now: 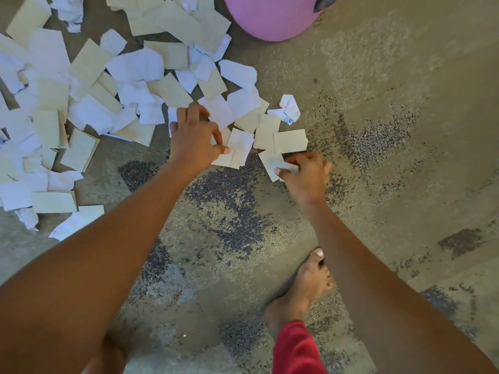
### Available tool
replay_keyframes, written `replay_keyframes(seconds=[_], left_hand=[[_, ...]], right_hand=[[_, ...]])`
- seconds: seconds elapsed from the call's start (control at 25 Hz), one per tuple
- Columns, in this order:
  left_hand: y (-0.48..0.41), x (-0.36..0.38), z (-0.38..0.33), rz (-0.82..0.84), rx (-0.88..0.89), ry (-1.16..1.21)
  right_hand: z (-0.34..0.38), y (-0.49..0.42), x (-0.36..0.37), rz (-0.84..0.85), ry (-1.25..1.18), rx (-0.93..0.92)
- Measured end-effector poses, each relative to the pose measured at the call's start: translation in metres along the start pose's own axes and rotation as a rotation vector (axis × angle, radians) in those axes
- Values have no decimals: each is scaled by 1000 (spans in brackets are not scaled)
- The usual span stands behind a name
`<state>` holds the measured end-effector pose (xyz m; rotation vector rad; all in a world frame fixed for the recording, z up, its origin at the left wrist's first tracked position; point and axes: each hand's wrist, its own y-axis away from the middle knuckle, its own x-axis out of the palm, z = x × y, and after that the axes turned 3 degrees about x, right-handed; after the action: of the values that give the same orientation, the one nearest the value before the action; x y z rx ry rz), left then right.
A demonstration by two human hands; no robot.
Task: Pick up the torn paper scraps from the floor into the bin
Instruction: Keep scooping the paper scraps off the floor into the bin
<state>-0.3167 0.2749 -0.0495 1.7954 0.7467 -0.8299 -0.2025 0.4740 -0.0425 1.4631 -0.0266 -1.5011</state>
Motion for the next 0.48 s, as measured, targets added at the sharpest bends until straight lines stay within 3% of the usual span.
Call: replay_keyframes(seconds=[0.2,0.48], left_hand=[[-28,2,-5,-23,141,-195],[-44,4,-14,40,302,-436]], right_hand=[[56,-48,-9,-2,339,-277],[84,-70,-4,172,579,-280]])
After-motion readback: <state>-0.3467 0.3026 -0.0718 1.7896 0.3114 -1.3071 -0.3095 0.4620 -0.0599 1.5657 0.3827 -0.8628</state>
